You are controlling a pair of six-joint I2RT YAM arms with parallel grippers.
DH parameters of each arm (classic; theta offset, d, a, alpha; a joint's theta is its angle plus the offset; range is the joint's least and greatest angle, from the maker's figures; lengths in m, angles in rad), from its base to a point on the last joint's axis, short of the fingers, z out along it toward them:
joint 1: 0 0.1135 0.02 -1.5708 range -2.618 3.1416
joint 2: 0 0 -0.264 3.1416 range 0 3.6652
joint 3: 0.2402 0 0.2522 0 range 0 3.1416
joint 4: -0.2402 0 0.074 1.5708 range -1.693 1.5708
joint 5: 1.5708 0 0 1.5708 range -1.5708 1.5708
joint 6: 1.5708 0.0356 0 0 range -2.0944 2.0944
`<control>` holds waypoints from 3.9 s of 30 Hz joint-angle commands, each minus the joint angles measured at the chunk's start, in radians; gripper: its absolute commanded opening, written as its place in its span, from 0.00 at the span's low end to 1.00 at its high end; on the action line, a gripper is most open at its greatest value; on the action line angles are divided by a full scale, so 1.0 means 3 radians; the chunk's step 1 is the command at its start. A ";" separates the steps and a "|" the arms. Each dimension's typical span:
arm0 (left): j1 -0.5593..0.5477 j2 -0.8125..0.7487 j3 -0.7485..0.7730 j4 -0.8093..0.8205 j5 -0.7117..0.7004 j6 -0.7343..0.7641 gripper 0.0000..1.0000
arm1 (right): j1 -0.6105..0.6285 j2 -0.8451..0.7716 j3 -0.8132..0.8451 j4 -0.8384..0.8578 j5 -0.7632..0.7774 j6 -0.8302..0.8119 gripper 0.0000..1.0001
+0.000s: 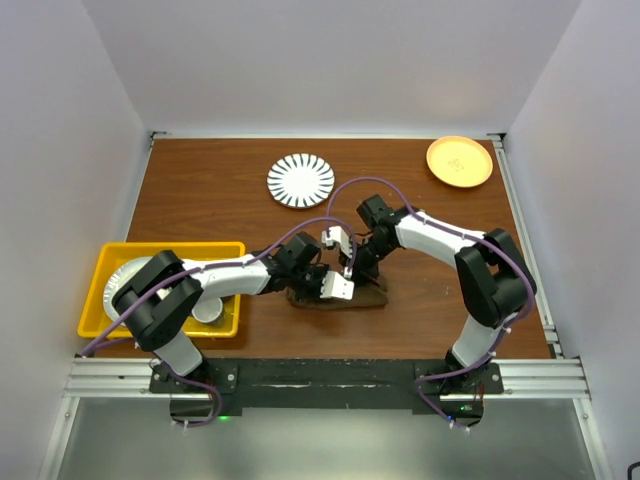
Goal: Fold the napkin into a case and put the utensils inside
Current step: Stuff the top corner of the smaller-rectangle-folded napkin at the center of the board.
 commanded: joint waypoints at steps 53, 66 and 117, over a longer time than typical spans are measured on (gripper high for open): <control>-0.0077 -0.0053 -0.0278 0.0129 -0.0426 -0.0108 0.00 | -0.0009 -0.0185 0.0149 0.0534 0.0386 0.0898 0.20; -0.0077 0.0040 -0.0221 0.0016 -0.0396 -0.0226 0.00 | -0.0786 -0.1530 -0.0427 0.0508 0.0866 0.0649 0.54; -0.0261 -0.0447 0.0059 0.0884 -0.0048 -0.1100 0.50 | -0.0285 -0.0078 -0.0311 0.0662 0.0744 0.1261 0.09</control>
